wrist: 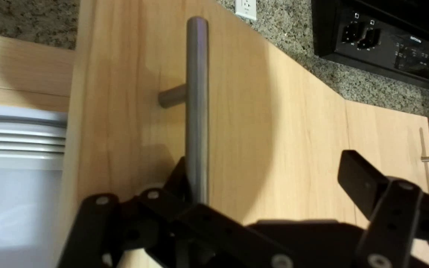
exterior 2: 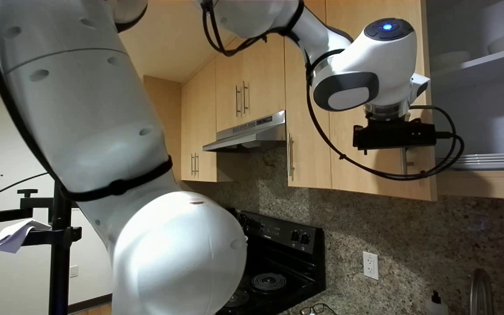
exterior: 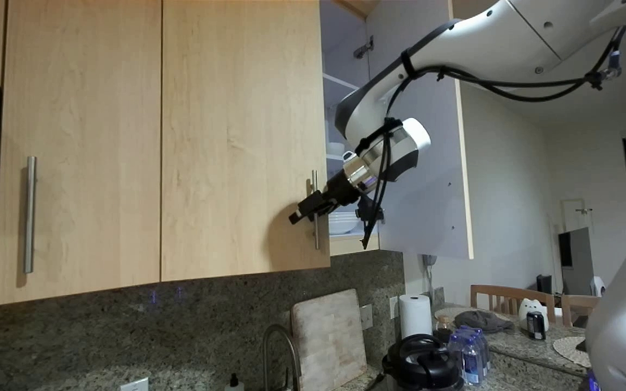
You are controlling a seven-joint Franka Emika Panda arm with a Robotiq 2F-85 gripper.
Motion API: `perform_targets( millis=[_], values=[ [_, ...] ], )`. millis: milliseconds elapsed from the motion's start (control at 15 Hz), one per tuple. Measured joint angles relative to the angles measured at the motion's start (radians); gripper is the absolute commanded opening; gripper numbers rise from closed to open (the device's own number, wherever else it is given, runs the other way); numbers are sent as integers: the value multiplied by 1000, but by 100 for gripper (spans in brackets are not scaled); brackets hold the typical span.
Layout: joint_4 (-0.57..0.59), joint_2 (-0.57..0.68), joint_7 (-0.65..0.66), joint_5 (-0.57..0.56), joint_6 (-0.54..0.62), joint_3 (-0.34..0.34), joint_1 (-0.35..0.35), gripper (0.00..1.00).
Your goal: Open the cabinet door
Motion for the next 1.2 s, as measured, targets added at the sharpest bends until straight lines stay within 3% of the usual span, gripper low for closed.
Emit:
perform_targets(
  millis=[533, 1200],
  values=[
    [-111, -123, -44, 153, 25, -1, 35, 100],
    [-198, -209, -41, 310, 145, 67, 63, 100]
  ],
)
